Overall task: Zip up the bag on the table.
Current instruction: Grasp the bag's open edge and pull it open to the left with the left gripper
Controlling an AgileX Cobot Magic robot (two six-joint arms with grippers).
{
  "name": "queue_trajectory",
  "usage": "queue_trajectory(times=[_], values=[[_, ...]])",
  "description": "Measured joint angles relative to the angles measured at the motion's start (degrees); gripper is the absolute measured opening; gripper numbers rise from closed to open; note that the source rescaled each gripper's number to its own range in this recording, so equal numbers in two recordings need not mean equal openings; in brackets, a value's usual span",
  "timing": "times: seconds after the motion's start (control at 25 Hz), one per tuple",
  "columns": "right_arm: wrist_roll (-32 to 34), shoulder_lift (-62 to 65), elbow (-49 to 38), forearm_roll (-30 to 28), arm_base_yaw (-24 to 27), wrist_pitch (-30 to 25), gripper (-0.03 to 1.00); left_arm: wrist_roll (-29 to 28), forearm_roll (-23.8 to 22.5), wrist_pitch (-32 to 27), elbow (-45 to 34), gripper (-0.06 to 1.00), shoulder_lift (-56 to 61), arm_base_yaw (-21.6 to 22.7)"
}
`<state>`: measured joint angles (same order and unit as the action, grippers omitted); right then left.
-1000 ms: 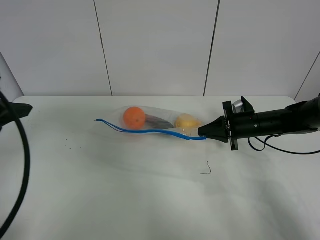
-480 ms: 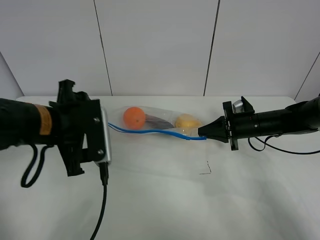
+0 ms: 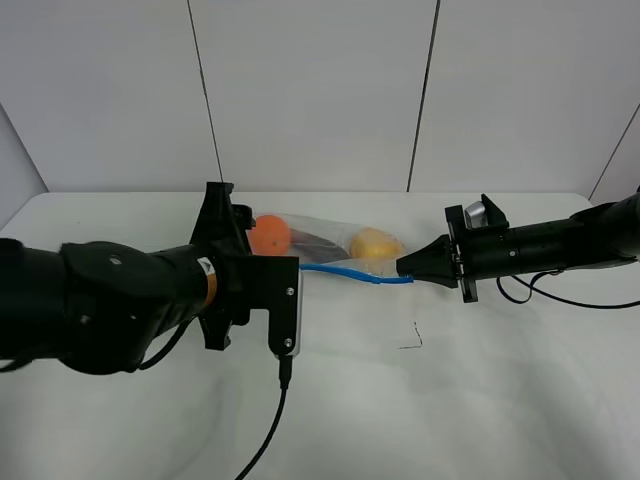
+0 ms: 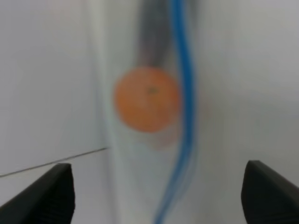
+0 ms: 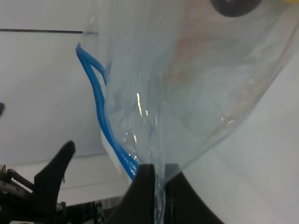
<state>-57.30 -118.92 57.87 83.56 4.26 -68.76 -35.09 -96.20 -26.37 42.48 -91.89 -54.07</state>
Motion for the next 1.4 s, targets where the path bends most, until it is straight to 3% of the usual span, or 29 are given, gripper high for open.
queue_trajectory(times=[0.04, 0.2, 0.52, 1.4], values=[[0.22, 0.00, 0.00, -0.13, 0.00, 0.00, 0.00, -5.57, -2.19, -0.94, 0.72, 0.97, -1.84, -1.76], [0.60, 0.00, 0.00, -0.31, 0.00, 0.00, 0.00, -8.26, -3.05, -1.20, 1.73, 0.97, -4.21, -2.66], [0.71, 0.00, 0.00, -0.38, 0.00, 0.00, 0.00, -8.68, -3.24, 5.30, 7.97, 0.97, -5.38, -5.61], [0.77, 0.00, 0.00, -0.33, 0.00, 0.00, 0.00, -8.89, -3.33, 7.38, 20.90, 0.94, -20.73, -7.45]])
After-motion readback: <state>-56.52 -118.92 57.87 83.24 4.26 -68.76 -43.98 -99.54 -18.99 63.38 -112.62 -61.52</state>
